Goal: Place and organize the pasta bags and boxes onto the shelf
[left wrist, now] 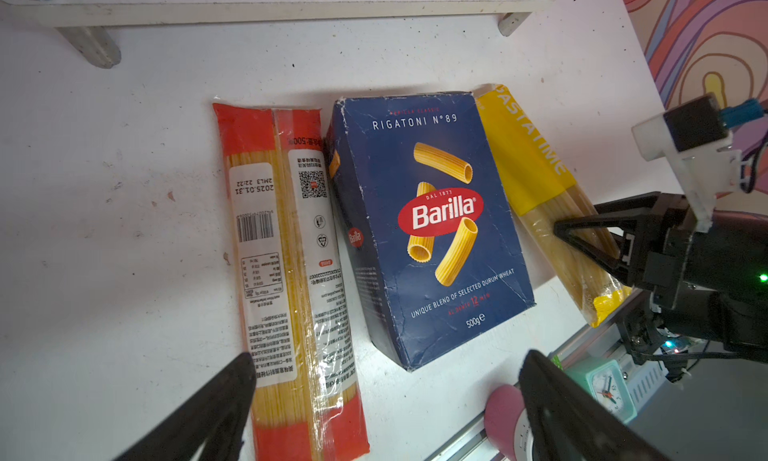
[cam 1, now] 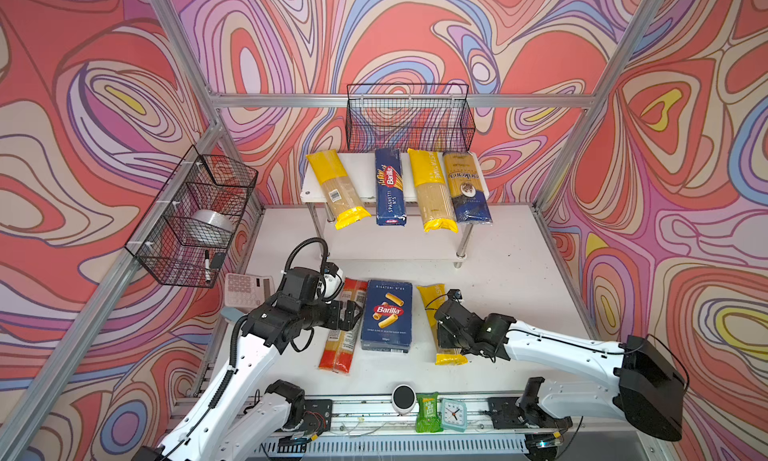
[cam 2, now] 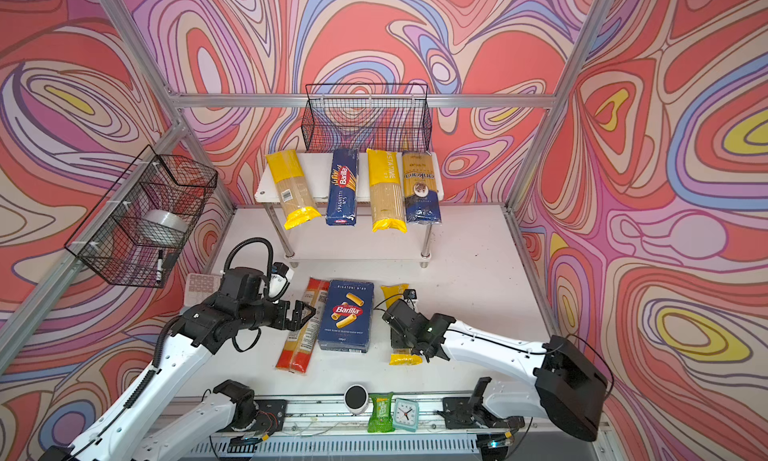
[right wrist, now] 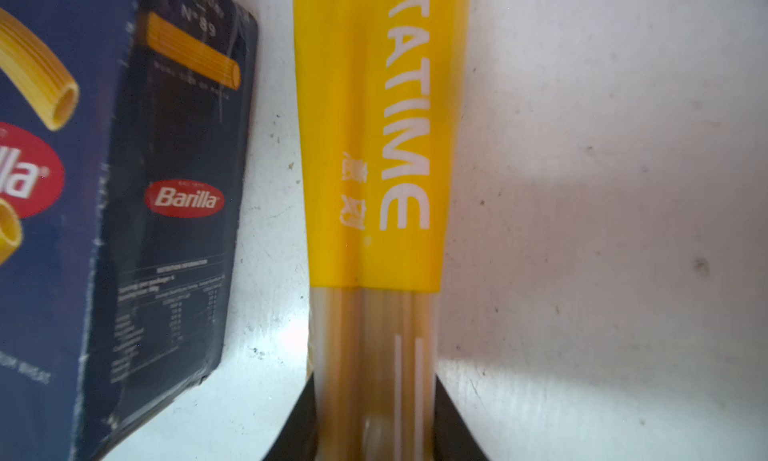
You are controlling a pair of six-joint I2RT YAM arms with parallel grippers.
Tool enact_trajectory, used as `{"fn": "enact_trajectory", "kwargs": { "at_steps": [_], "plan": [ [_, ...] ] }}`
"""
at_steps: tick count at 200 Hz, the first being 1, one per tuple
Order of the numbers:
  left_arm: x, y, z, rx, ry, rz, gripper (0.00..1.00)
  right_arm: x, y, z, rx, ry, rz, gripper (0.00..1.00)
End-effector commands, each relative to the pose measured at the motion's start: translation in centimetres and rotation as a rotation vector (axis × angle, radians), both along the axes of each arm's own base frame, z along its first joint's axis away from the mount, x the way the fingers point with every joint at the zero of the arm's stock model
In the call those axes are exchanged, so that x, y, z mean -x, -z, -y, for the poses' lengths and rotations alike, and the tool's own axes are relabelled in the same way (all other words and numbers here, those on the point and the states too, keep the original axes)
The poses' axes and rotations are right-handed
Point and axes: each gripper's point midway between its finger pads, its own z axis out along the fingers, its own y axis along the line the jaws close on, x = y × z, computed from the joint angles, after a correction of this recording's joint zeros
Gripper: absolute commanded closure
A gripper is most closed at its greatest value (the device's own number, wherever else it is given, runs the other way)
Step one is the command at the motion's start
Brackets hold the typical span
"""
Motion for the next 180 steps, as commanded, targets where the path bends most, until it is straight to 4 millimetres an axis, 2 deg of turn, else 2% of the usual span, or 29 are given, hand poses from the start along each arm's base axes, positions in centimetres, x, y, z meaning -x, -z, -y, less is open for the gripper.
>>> {"fn": "enact_trajectory", "kwargs": {
  "at_steps": [1,34,69,80,102,133,144,151,167,180],
  "plan": [
    [-0.6,-2.4,1.6,0.073,0.064,0.051,0.00,-2.4,-4.8,-1.1,-0.070,0.023,0.151,1.00],
    [-1.4,-3.4,2.7,0.130,0.081,0.076,0.00,-3.0,-6.9,-1.2,-0.081,0.023,0.199,1.00],
    [-2.0,-3.2,2.9,0.108,0.090,0.074,0.00,-3.7,-8.7,-1.3,-0.086,0.020,0.255,1.00],
    [-2.1,-2.9,2.8,0.099,0.085,0.071,0.00,-3.9,-8.3,-1.3,-0.074,0.017,0.246,1.00],
    [-1.8,-2.3,2.5,0.085,0.079,0.063,0.00,-3.4,-6.0,-2.1,-0.062,-0.012,0.173,1.00],
    [-1.7,-2.5,2.2,0.080,0.071,0.080,0.00,-2.4,-3.2,-2.8,-0.049,-0.050,0.078,1.00],
    [-1.8,-2.8,2.5,0.095,0.076,0.080,0.00,-2.0,-2.6,-2.7,-0.031,-0.060,0.051,0.69],
    [-1.9,-2.9,2.9,0.115,0.085,0.076,0.00,-1.8,-2.2,-2.6,-0.014,-0.069,0.034,0.54],
    [-2.0,-3.1,3.9,0.163,0.110,0.063,0.00,-1.3,-1.3,-2.3,0.025,-0.092,-0.006,0.30],
    [-1.8,-2.7,4.4,0.161,0.120,0.052,0.00,-0.9,-0.5,-2.1,0.055,-0.105,-0.032,0.16]
  ]
}}
